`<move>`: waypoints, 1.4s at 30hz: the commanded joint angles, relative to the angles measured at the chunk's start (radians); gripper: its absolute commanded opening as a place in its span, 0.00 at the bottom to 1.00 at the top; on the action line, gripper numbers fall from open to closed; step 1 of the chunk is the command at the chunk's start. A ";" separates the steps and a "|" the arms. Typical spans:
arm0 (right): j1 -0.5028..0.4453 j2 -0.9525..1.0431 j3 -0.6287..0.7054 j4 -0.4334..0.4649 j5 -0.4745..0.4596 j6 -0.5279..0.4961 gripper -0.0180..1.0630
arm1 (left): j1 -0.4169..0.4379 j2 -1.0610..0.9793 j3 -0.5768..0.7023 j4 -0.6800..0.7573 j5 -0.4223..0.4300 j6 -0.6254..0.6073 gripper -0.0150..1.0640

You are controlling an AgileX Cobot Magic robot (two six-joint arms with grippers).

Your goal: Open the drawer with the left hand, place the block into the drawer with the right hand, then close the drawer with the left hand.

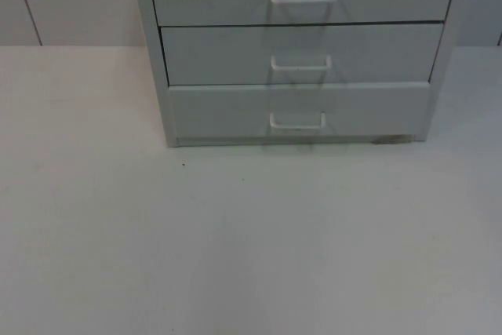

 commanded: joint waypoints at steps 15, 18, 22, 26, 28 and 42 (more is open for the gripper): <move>-0.006 -0.303 0.065 0.005 0.227 0.013 0.68 | -0.081 -0.157 0.054 0.083 0.166 -0.087 0.01; -0.006 -0.336 0.065 0.005 0.258 0.013 0.68 | -0.081 -0.157 0.054 0.121 0.187 -0.112 0.01; -0.006 -0.345 0.065 0.007 0.306 0.013 0.68 | -0.081 -0.157 0.063 0.137 0.248 -0.137 0.01; -0.006 -0.345 0.082 0.002 0.339 0.010 0.68 | -0.081 -0.157 0.103 0.162 0.248 -0.137 0.01; -0.006 -0.345 0.090 0.002 0.344 0.010 0.68 | -0.081 -0.157 0.134 0.160 0.248 -0.137 0.01; -0.006 -0.345 0.215 -0.002 0.287 -0.009 0.68 | -0.081 -0.157 0.160 0.151 0.231 -0.164 0.01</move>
